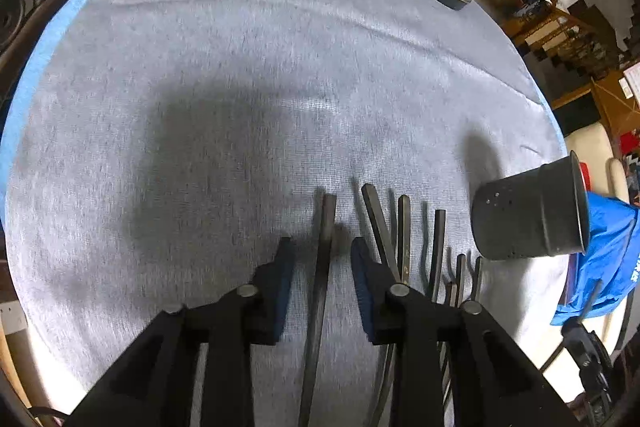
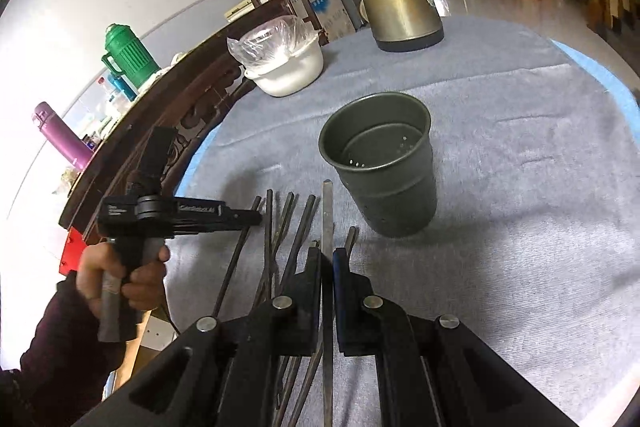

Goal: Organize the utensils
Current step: 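Lift the chopstick with the right tool and carry it over the grey cup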

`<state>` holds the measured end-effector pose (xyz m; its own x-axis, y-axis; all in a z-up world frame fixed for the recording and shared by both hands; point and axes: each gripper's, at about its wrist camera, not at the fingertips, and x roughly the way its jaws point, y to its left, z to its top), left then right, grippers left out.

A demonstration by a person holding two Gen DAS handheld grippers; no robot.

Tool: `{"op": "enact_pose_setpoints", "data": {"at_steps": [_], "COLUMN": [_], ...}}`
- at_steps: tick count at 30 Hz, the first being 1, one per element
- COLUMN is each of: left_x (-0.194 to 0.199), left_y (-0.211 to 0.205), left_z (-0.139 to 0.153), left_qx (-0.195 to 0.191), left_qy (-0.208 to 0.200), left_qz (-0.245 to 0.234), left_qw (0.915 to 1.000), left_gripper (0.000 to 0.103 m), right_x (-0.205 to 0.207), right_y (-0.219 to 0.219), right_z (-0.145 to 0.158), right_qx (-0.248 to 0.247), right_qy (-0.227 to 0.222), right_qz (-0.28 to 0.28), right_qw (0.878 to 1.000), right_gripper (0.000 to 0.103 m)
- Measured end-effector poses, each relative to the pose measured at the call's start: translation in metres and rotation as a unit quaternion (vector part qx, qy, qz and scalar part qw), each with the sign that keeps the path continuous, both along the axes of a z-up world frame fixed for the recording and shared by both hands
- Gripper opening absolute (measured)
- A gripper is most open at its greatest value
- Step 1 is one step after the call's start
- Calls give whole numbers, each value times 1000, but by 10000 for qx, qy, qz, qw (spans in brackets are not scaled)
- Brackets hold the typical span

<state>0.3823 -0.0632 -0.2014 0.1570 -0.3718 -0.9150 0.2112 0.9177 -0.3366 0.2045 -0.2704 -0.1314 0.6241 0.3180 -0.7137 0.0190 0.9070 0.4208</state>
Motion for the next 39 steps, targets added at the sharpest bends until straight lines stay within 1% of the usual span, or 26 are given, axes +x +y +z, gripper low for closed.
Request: {"op": "enact_pose_setpoints", "data": {"at_steps": [1,4,7,11,12,13,17,19,21,22,25,26,28,31,35,37,38,39], "left_x": [0,-3,-11,-28,-35,-38,-57,-65,-74,-77,-83,-84,-88,-89,-91,-91,-92,-94], "left_y": [0,0,4,11,12,12,11,13,12,7,6,3,3,-2,-7,-11,-13,-17], "left_z": [-2,-1,11,47,63,72,125,148,170,173,196,199,210,225,245,250,252,253], "left_qx": [-1,22,-32,-209,-295,-335,-544,-702,-876,-919,-1153,-1215,-1359,-1590,-1867,-1945,-1954,-1928], "left_qy": [26,-80,-304,-765,-964,-1069,-1726,-1973,-2249,-2335,-2622,-2722,-2967,-3173,-3563,-3791,-3939,-4059], "left_qz": [1,50,135,235,243,244,208,210,243,270,415,490,680,895,1203,1336,1407,1466], "left_qw": [10000,10000,9994,9966,9946,9934,9833,9776,9701,9676,9572,9533,9428,9306,9076,8947,8870,8813], "left_gripper": [8,7,7,7,7,7,7,7,7,7,7,7,7,7,7,7,7,7], "right_x": [0,-1,-1,-3,-4,-6,-11,-14,-14,-15,-15,-15,-17,-19,-24,-23,-22,-21], "right_y": [-1,-4,-7,-16,-19,-22,-33,-36,-41,-42,-48,-49,-53,-58,-61,-61,-61,-60], "right_z": [2,11,24,46,52,59,84,97,110,116,131,133,140,149,155,154,151,149], "right_qx": [11,-14,-22,44,53,65,93,89,83,63,-3,-10,-11,1,-214,-335,-427,-492], "right_qy": [-33,-191,-425,-875,-1016,-1182,-1706,-1930,-2162,-2269,-2519,-2579,-2734,-2932,-3138,-3157,-3129,-3092], "right_qz": [1,16,5,-78,-117,-172,-372,-462,-580,-649,-876,-936,-1103,-1343,-1755,-1833,-1831,-1828], "right_qw": [10000,9998,9991,9961,9947,9928,9846,9801,9746,9717,9638,9616,9556,9466,9329,9304,9310,9319], "right_gripper": [6,6,6,6,6,6,6,6,6,6,6,6,6,6,6,6,6,6]}}
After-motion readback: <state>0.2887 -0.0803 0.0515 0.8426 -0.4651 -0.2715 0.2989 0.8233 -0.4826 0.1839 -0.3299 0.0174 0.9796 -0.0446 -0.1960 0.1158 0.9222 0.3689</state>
